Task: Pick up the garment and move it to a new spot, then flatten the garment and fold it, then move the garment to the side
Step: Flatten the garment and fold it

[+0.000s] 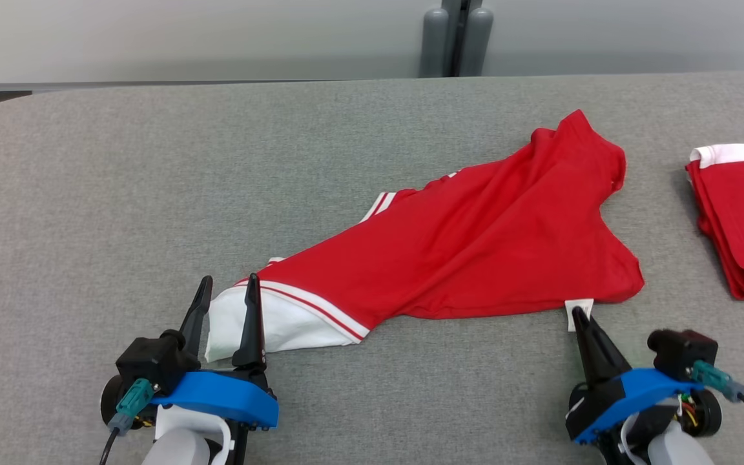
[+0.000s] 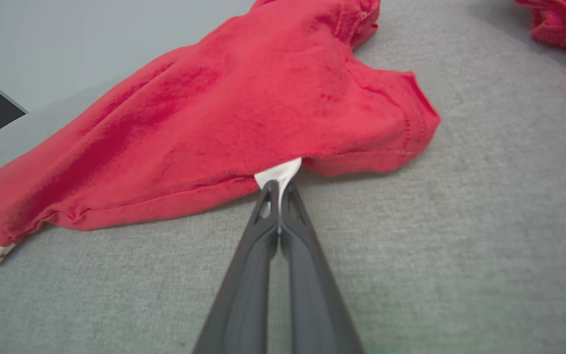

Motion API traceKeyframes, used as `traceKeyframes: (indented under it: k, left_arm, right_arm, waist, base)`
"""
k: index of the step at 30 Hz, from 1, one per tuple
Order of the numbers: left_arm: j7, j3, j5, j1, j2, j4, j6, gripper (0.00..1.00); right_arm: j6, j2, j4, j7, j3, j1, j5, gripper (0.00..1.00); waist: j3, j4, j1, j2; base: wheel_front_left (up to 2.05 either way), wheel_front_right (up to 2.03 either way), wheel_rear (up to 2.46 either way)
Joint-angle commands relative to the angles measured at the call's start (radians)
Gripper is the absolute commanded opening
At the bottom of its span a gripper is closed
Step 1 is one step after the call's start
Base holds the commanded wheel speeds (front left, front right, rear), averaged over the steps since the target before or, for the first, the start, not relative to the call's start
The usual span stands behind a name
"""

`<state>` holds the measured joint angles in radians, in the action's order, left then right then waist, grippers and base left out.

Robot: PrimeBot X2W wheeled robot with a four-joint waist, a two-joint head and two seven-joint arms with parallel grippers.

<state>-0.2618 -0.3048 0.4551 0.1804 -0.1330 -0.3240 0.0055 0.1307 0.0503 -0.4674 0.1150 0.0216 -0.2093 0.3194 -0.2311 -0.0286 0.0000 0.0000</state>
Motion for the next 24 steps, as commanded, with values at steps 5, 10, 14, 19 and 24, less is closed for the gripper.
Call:
traceKeyframes:
  k: [5, 10, 14, 19, 24]
  left_arm:
    - [-0.004, 0.006, -0.002, -0.013, -0.007, 0.004, 0.005, 1.0]
    - [-0.004, -0.003, -0.005, -0.011, -0.006, 0.001, 0.0, 1.0]
    - [-0.004, -0.005, -0.004, -0.012, -0.008, -0.001, 0.001, 1.0]
    - [-0.004, 0.004, 0.005, -0.026, -0.013, -0.004, 0.006, 1.0]
    - [-0.004, 0.041, 0.018, -0.039, -0.026, 0.01, 0.019, 1.0]
  right_arm:
    - [0.0, 0.0, 0.101, -0.027, 0.018, 0.095, 0.054, 0.0]
    - [0.0, 0.0, 0.129, -0.056, 0.01, 0.146, 0.048, 0.0]
    - [0.0, 0.0, 0.123, -0.055, 0.012, 0.168, 0.059, 0.0]
    - [0.0, 0.0, 0.118, -0.046, 0.01, 0.177, 0.044, 0.0]
    - [0.0, 0.001, 0.136, -0.025, 0.007, 0.171, 0.035, 1.0]
  waist:
    - [0.013, 0.032, 0.0, 0.0]
    - [0.019, 0.051, 0.0, 0.0]
    - [0.024, 0.058, 0.0, 0.0]
    - [0.039, 0.064, 0.0, 0.0]
    - [0.066, 0.066, 0.0, 0.0]
  base:
    - [0.0, 0.0, 0.0]
    - [0.0, 0.0, 0.0]
    - [0.0, 0.0, 0.0]
    - [0.0, 0.0, 0.0]
    - [0.0, 0.0, 0.0]
